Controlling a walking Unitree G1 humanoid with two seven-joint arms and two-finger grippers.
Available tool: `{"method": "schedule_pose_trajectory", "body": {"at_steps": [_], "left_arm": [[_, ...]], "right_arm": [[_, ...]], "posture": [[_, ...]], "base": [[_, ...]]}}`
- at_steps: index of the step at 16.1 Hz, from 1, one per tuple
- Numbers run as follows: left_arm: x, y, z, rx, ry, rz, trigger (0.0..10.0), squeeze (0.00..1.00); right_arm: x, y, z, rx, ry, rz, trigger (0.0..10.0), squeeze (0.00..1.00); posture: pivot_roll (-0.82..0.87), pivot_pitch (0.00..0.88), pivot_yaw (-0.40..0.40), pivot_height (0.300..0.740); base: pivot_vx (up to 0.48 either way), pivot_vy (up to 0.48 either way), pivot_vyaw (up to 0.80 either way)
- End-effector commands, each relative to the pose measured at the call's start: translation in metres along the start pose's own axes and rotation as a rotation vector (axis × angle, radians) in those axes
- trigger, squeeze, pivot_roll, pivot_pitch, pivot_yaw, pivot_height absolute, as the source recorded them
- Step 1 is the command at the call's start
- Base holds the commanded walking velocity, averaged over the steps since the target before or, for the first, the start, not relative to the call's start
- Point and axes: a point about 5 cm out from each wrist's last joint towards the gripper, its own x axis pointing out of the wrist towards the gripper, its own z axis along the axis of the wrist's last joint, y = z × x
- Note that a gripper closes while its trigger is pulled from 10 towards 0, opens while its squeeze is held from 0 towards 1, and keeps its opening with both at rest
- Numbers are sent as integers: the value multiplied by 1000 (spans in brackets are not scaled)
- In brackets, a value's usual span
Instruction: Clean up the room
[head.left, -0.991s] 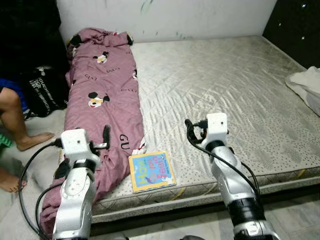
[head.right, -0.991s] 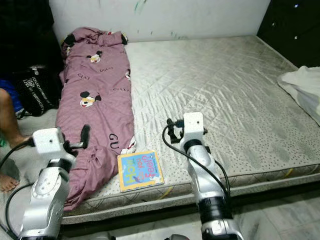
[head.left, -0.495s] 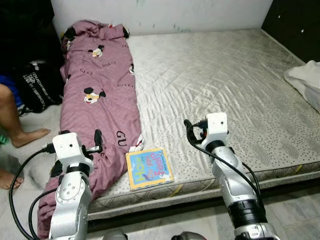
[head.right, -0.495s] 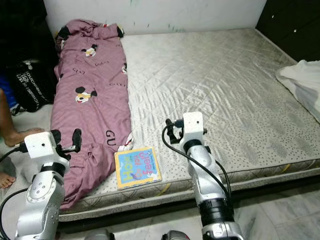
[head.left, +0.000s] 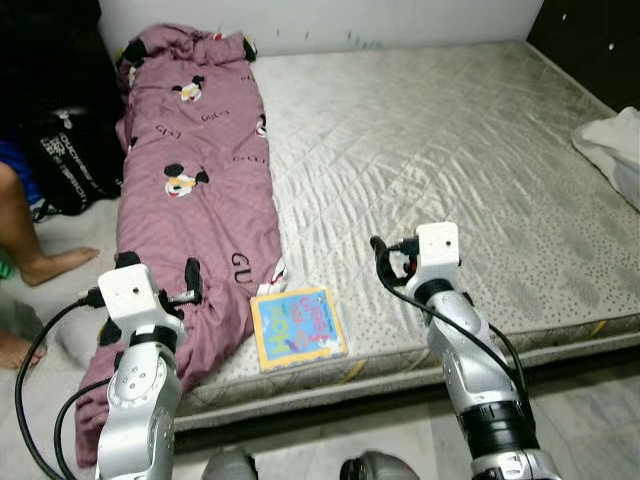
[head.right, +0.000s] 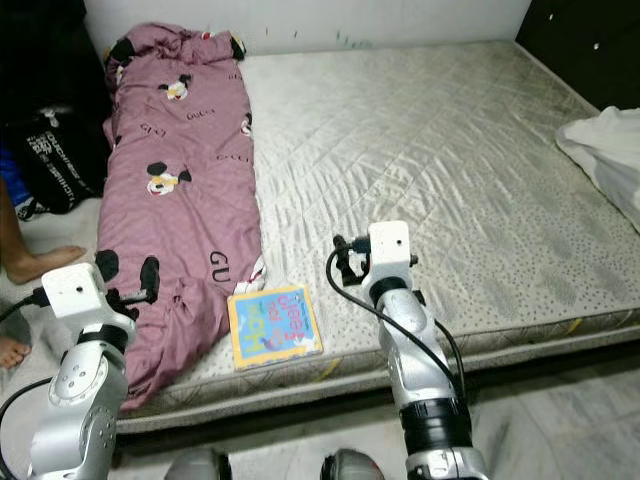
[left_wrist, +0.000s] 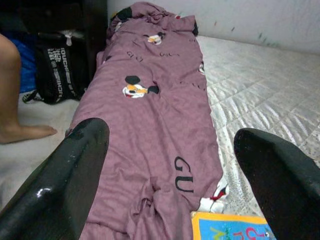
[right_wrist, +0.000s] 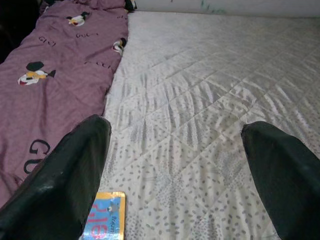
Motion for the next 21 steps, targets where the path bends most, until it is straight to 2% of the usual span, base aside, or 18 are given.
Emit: {"method": "schedule_pose_trajectory", "body": {"at_steps": [1,6,9,11,15,17,18,21], "left_arm": [[-1,3,1,-10,4,20,10000,0],[-1,3,1,-13,3,29,10000,0],[0,4,3,-8,-8,42,10000,0],[1,6,5,-41,-32,44,10000,0],[2,11,6,-37,-39,70,10000,0],[3,13,6,-60,-40,74,10000,0],[3,17,6,-27,-54,81,10000,0],[3,18,3,-51,-33,96,10000,0]], "right_arm": [[-1,0,1,-1,4,8,10000,0],[0,0,1,2,6,14,10000,0],[1,-1,1,0,11,15,10000,0],[2,-1,1,0,14,20,10000,0],[3,1,1,-3,22,37,10000,0],[3,2,1,-13,28,54,10000,0],[3,2,1,-14,31,60,10000,0],[3,2,1,-13,35,64,10000,0]], "posture": [[52,100,-9,656],[51,100,-10,603],[50,98,-14,603],[50,96,-18,603],[53,97,-24,603],[53,101,-29,603],[53,105,-30,587],[52,112,-36,548]], "base": [[0,0,0],[0,0,0],[0,0,0],[0,0,0],[0,0,0],[0,0,0],[0,0,0],[0,0,0]]}}
